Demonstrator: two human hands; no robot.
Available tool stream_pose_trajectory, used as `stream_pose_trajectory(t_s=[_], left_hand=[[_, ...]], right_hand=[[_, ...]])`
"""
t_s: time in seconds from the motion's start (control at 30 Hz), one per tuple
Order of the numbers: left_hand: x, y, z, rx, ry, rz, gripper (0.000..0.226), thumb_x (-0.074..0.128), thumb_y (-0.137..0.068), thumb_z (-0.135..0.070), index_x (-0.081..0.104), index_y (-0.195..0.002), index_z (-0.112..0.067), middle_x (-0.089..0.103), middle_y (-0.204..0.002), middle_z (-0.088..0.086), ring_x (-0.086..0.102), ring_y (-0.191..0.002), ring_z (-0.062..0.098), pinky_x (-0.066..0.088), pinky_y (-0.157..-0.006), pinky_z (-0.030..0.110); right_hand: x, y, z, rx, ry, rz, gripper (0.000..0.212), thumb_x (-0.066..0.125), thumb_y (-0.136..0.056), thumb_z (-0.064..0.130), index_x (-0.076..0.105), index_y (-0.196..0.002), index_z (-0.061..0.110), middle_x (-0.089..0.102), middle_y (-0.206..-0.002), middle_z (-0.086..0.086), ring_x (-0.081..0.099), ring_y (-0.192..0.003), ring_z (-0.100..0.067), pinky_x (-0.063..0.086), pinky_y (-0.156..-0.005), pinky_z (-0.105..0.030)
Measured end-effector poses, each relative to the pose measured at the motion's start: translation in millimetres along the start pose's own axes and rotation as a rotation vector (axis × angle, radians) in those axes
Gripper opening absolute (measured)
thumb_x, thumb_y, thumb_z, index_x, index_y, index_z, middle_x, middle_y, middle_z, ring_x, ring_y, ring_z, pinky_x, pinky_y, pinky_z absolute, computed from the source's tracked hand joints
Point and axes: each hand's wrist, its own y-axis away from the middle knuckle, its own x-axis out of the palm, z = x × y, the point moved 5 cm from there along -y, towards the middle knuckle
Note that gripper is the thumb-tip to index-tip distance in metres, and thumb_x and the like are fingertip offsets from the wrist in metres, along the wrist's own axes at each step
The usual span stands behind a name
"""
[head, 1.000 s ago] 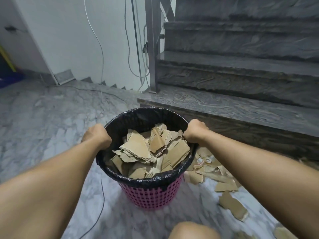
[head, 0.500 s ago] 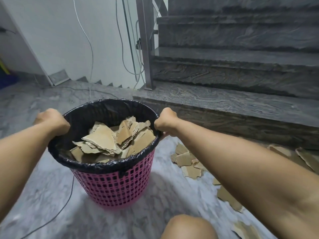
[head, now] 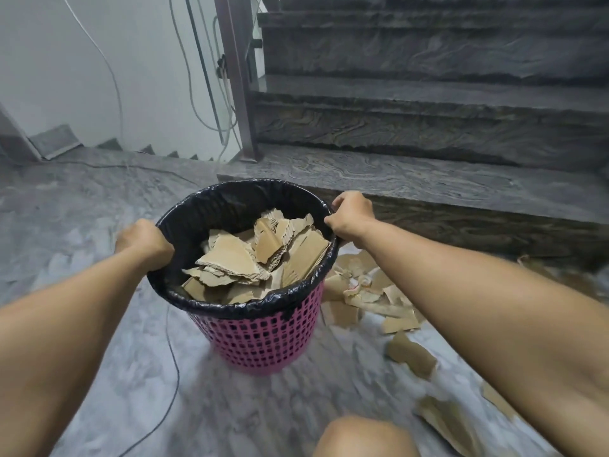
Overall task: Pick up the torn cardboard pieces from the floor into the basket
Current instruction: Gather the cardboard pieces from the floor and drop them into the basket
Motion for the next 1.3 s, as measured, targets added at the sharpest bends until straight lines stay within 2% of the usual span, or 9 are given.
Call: stream_pose_trajectory(t_s=[0.23, 0.3, 0.4, 0.53, 0.7, 0.87, 1.03, 1.23, 1.3], left_hand=[[13.4, 6.7, -39.9, 0.031, -0.057, 0.024, 0.016, 0.063, -0.081, -0.008, 0.061, -0.092, 0.003, 0.063, -0.099, 0.026, 0.062, -0.095, 0.04, 0.047, -0.07, 0.034], [10.0, 12.1, -49.2, -0.03, -0.127, 0.076, 0.038, 0.068, -0.069, -0.019, 0.063, -0.1, 0.002, 0.064, -0.104, 0.024, 0.06, -0.099, 0.04, 0.051, -0.08, 0.036], [11.1, 22.8, -85.9, -0.032, -0.246, 0.073, 0.082, 0.078, -0.054, -0.039, 0.055, -0.124, -0.001, 0.054, -0.127, 0.023, 0.044, -0.122, 0.042, 0.037, -0.102, 0.058], [19.7, 71.9, -171.9, 0.231, -0.157, 0.032, 0.04, 0.066, -0.072, -0.025, 0.061, -0.104, -0.001, 0.062, -0.113, 0.022, 0.051, -0.115, 0.038, 0.041, -0.101, 0.054], [53.4, 141.0, -249.4, 0.536, -0.01, 0.039, 0.027, 0.063, -0.075, -0.026, 0.067, -0.094, -0.005, 0.066, -0.094, 0.018, 0.061, -0.085, 0.035, 0.054, -0.075, 0.037], [96.8, 226.3, -301.2, 0.843, -0.032, -0.169, 0.023, 0.061, -0.083, -0.024, 0.069, -0.1, -0.009, 0.063, -0.11, 0.016, 0.052, -0.108, 0.034, 0.048, -0.086, 0.042], [165.6, 301.6, -308.2, 0.921, -0.118, 0.212, 0.026, 0.065, -0.084, -0.021, 0.069, -0.105, -0.006, 0.068, -0.102, 0.012, 0.064, -0.089, 0.029, 0.058, -0.079, 0.038], [232.4, 381.3, -299.3, 1.004, -0.262, 0.528, 0.037, 0.076, -0.079, -0.033, 0.068, -0.106, -0.008, 0.068, -0.113, 0.011, 0.063, -0.097, 0.026, 0.051, -0.084, 0.034], [251.5, 399.1, -295.0, 1.007, -0.355, 0.595, 0.053, 0.075, -0.081, -0.034, 0.06, -0.126, -0.01, 0.061, -0.127, 0.008, 0.058, -0.112, 0.025, 0.047, -0.091, 0.032]], right_hand=[[-27.6, -9.8, -29.9, 0.105, -0.155, -0.023, 0.025, 0.071, -0.079, -0.001, 0.068, -0.101, 0.011, 0.066, -0.115, -0.014, 0.067, -0.101, -0.03, 0.06, -0.083, -0.041], [-35.4, -6.6, -36.0, 0.129, -0.225, 0.045, 0.021, 0.072, -0.079, -0.004, 0.063, -0.087, 0.013, 0.067, -0.11, -0.017, 0.071, -0.09, -0.031, 0.062, -0.073, -0.041], [-59.4, 1.4, -50.2, 0.131, -0.248, 0.119, 0.019, 0.07, -0.085, 0.0, 0.058, -0.083, 0.016, 0.067, -0.104, -0.018, 0.073, -0.08, -0.027, 0.062, -0.063, -0.038], [-102.0, 15.5, -89.7, 0.155, -0.251, 0.154, 0.01, 0.067, -0.089, 0.001, 0.059, -0.092, 0.007, 0.066, -0.094, -0.019, 0.07, -0.079, -0.028, 0.062, -0.073, -0.046], [-148.8, 39.2, -152.4, 0.206, -0.186, 0.147, 0.022, 0.068, -0.089, 0.003, 0.061, -0.108, -0.003, 0.067, -0.1, -0.022, 0.071, -0.081, -0.029, 0.062, -0.069, -0.042], [-185.2, 73.8, -239.2, 0.25, -0.107, 0.113, 0.024, 0.069, -0.088, 0.005, 0.063, -0.11, -0.005, 0.068, -0.099, -0.019, 0.071, -0.084, -0.026, 0.062, -0.064, -0.036], [-218.4, 111.6, -342.0, 0.357, -0.008, 0.102, 0.019, 0.07, -0.086, 0.004, 0.065, -0.103, -0.003, 0.069, -0.101, -0.02, 0.071, -0.085, -0.029, 0.06, -0.064, -0.038], [-243.4, 167.6, -442.8, 0.483, 0.122, 0.074, 0.017, 0.072, -0.085, 0.006, 0.064, -0.099, 0.0, 0.068, -0.101, -0.019, 0.069, -0.089, -0.031, 0.058, -0.068, -0.039], [-251.0, 184.7, -466.8, 0.49, 0.307, 0.089, 0.029, 0.077, -0.082, 0.012, 0.065, -0.105, -0.001, 0.07, -0.103, -0.021, 0.07, -0.09, -0.033, 0.059, -0.07, -0.041]])
